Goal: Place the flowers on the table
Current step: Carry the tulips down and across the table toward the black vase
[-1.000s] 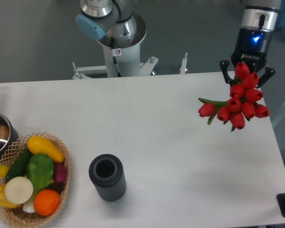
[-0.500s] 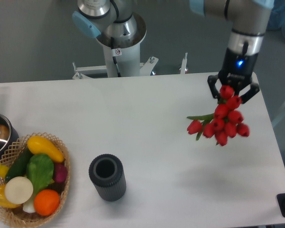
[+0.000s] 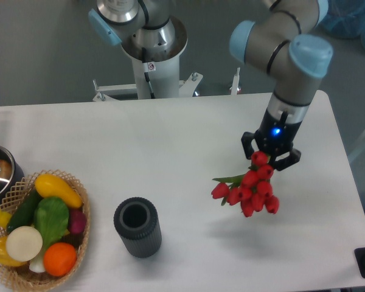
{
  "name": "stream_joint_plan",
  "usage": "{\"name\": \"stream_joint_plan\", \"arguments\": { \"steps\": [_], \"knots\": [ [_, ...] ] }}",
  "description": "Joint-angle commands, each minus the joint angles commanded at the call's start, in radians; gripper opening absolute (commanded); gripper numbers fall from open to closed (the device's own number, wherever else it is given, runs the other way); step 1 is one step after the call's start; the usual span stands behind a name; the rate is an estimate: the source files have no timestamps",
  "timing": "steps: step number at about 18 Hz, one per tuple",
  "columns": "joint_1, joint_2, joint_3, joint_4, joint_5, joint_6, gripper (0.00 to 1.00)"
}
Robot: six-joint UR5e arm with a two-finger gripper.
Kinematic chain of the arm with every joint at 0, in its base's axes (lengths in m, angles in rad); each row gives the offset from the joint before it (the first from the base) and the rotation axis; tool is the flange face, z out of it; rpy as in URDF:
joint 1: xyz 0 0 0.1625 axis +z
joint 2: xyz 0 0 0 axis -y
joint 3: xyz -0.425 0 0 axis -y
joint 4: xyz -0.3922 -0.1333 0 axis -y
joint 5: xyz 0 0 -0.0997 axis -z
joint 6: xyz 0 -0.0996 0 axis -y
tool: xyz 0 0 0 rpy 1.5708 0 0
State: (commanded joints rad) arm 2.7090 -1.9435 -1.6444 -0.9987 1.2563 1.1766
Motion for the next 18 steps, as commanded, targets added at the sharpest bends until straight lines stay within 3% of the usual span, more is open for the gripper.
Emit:
{"name": "stream_joint_plan", "arguments": {
  "steps": [18],
  "knots": [
    [-0.095,-0.104,-0.003,0.003,-0.003,-0.014,0.26]
  ]
}}
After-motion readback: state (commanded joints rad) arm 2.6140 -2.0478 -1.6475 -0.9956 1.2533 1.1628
